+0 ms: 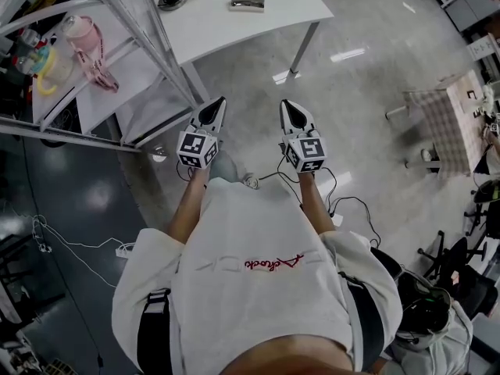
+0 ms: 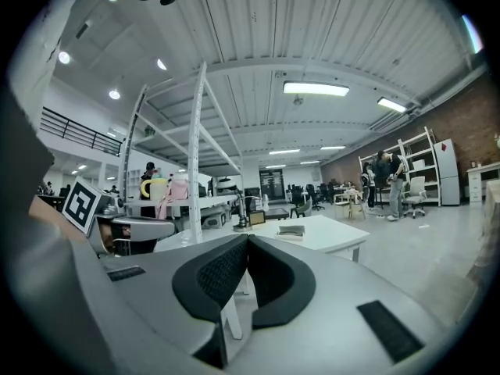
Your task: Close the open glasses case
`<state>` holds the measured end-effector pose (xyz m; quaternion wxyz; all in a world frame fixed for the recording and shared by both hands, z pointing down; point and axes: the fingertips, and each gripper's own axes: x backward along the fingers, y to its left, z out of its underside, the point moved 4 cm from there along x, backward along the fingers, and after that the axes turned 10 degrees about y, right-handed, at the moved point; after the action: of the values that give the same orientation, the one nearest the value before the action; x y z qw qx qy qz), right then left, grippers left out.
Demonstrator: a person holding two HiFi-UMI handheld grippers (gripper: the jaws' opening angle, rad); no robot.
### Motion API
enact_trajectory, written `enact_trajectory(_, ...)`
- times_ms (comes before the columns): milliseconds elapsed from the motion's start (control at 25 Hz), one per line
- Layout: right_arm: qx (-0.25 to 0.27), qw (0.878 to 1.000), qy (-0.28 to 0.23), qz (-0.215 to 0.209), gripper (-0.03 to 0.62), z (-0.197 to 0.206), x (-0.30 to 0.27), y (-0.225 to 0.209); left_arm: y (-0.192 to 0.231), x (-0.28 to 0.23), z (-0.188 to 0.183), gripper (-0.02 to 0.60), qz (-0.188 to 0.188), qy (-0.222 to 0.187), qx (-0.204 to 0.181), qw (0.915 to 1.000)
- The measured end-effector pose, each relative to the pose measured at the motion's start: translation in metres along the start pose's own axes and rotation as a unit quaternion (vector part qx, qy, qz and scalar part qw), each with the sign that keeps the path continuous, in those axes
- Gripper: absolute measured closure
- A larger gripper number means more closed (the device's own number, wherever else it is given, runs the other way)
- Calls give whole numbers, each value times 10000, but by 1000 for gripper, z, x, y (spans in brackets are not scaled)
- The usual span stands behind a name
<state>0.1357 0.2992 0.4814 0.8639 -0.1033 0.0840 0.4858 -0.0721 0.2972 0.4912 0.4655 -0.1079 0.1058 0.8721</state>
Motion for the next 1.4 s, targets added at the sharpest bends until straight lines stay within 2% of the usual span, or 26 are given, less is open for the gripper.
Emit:
enact_trajectory(560,152,9998,9,-155,595,-13,-54,-26,36,-40,-5,555,-183,-33,115,9998)
enact_trajectory(880,132,9996,45,-241,595,-19,-93,-50,56,-85,-12,555,-79,-41,107,9999)
enact_trajectory(1400,228,9992,298,-100,595,-39,-191,-89,130,-180,-29,555,144,83,314,9994)
